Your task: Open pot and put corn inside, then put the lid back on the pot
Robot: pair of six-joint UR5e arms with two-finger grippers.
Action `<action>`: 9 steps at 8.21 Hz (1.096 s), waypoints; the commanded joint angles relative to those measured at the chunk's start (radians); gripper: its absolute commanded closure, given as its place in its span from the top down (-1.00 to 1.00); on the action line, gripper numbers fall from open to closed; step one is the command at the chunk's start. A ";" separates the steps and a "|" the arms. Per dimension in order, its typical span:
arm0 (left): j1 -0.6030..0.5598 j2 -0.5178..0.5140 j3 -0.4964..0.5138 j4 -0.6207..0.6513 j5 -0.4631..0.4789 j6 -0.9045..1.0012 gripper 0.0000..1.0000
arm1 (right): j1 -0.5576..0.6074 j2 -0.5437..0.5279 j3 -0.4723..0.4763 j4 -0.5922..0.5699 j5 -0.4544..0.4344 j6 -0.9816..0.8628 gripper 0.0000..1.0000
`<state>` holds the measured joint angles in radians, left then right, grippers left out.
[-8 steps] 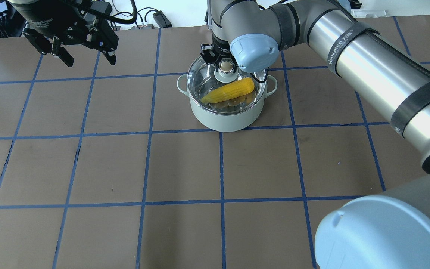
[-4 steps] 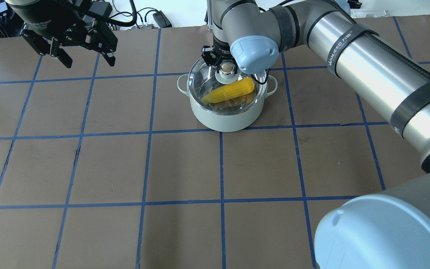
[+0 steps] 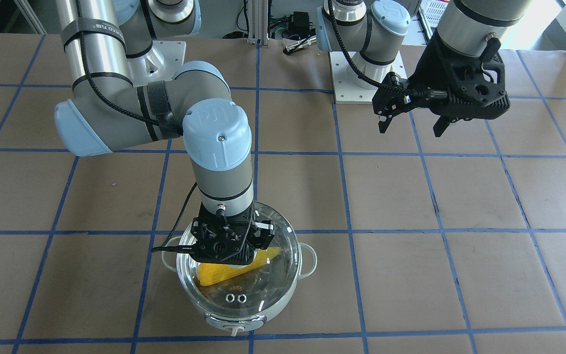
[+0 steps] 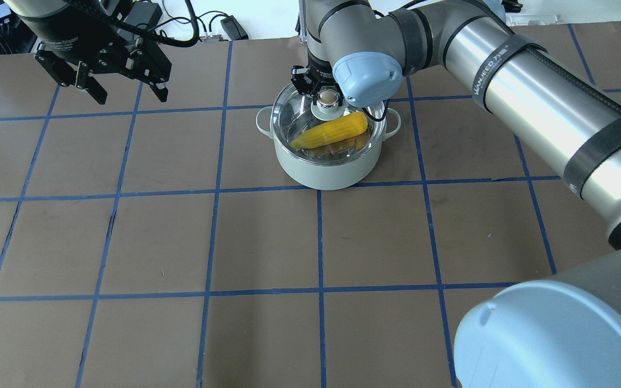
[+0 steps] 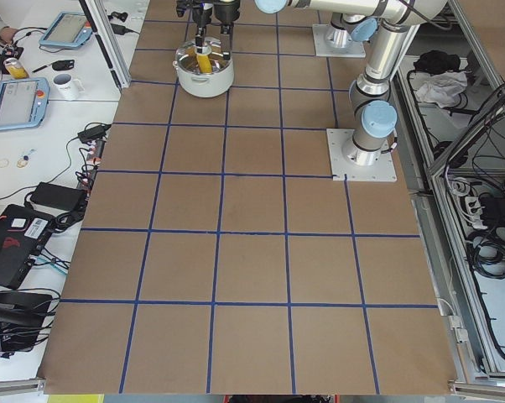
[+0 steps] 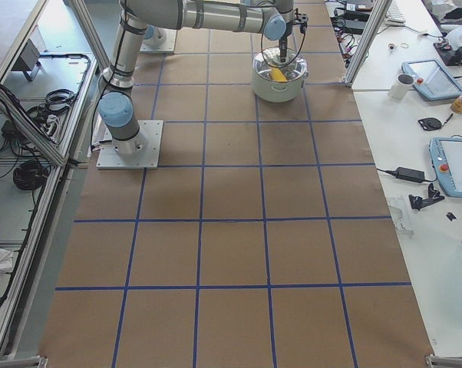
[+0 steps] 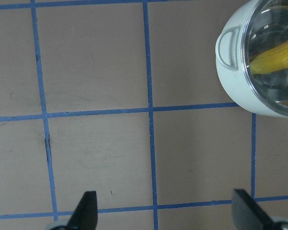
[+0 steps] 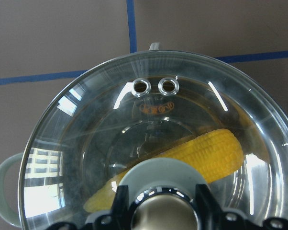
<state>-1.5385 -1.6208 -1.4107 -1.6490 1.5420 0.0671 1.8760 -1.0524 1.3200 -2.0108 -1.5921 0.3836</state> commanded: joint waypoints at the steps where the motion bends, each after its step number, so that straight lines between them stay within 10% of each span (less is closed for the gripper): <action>1: -0.002 0.004 -0.005 0.001 0.003 0.000 1.00 | 0.000 -0.003 0.001 0.001 0.001 -0.012 1.00; 6: -0.002 -0.008 -0.010 0.001 -0.003 0.002 1.00 | -0.076 -0.258 0.080 0.121 0.007 -0.188 1.00; 9: -0.002 -0.007 -0.007 0.001 -0.006 0.003 1.00 | -0.250 -0.507 0.162 0.424 0.012 -0.371 1.00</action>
<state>-1.5402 -1.6289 -1.4184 -1.6480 1.5369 0.0691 1.7233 -1.4160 1.4368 -1.7552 -1.5816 0.1161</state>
